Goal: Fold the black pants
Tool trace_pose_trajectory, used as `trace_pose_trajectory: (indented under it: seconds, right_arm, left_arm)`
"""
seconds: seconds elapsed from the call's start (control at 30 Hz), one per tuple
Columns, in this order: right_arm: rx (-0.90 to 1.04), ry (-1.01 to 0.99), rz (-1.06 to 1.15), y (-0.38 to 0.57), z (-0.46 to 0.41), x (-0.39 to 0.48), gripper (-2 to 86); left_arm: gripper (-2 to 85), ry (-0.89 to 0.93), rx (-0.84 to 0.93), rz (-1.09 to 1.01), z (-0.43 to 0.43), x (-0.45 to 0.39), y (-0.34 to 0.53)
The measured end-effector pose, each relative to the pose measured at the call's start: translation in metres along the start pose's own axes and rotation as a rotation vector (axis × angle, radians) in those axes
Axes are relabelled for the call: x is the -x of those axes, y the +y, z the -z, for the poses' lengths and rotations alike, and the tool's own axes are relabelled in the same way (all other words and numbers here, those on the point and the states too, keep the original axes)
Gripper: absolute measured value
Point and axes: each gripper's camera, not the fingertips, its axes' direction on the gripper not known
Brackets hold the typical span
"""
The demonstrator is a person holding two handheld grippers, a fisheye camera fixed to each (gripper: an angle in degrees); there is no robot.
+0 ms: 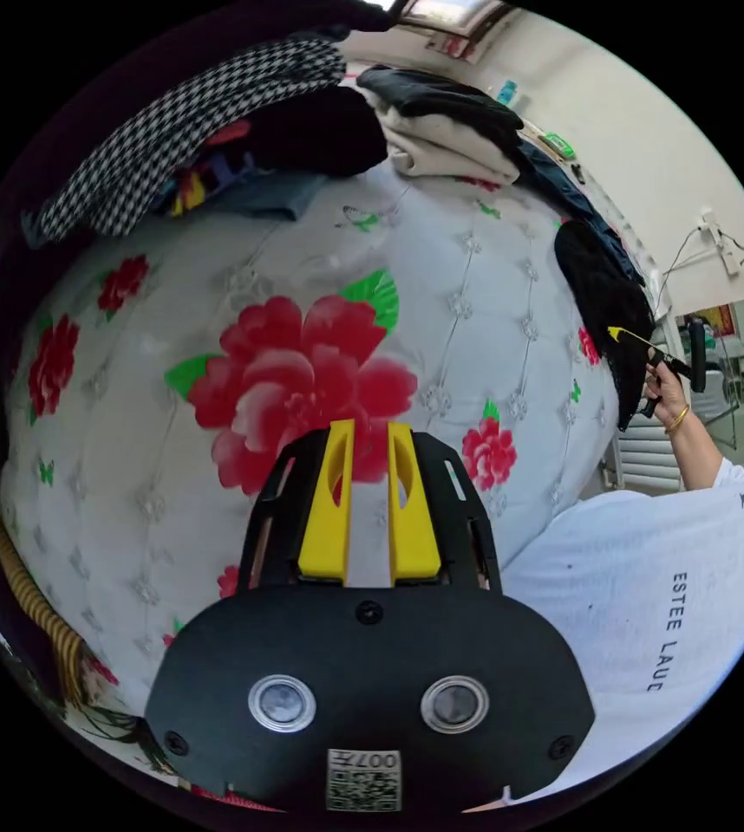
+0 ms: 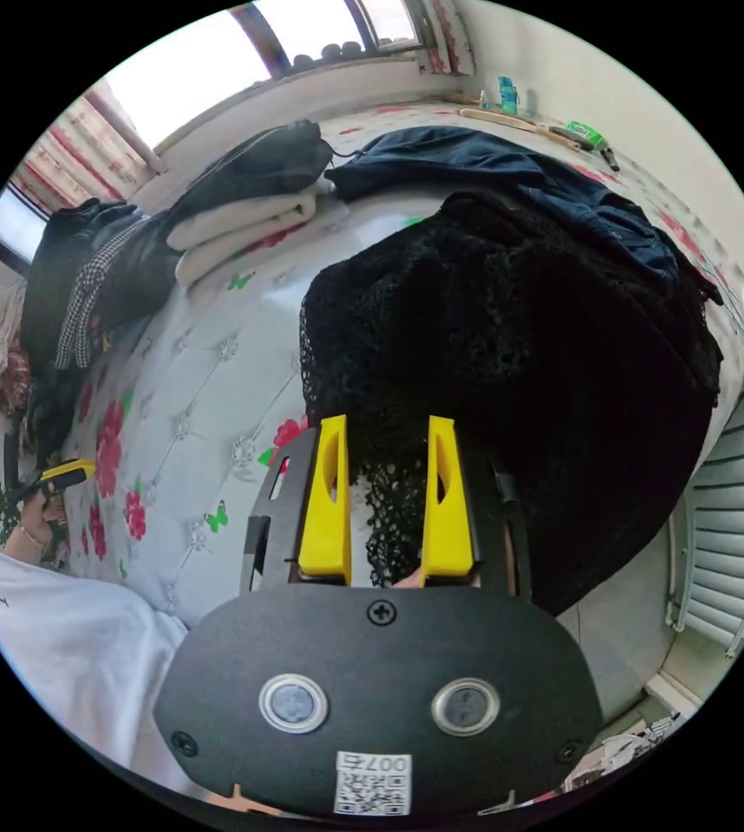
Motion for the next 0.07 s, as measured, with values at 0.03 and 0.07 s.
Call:
trace_pose_trajectory:
  seconds: [0.03,0.07]
  right_arm:
    - [0.031,-0.007,-0.002,0.0053,-0.0120,0.0030,8.5]
    - [0.057,-0.012,0.001,0.0061,-0.0210,0.0053,8.2]
  left_arm:
    - [6.4,0.016,0.003,0.033,0.0003,0.0024,0.0162]
    - [6.5,0.025,0.005,0.043,0.0005,0.0029,0.0224]
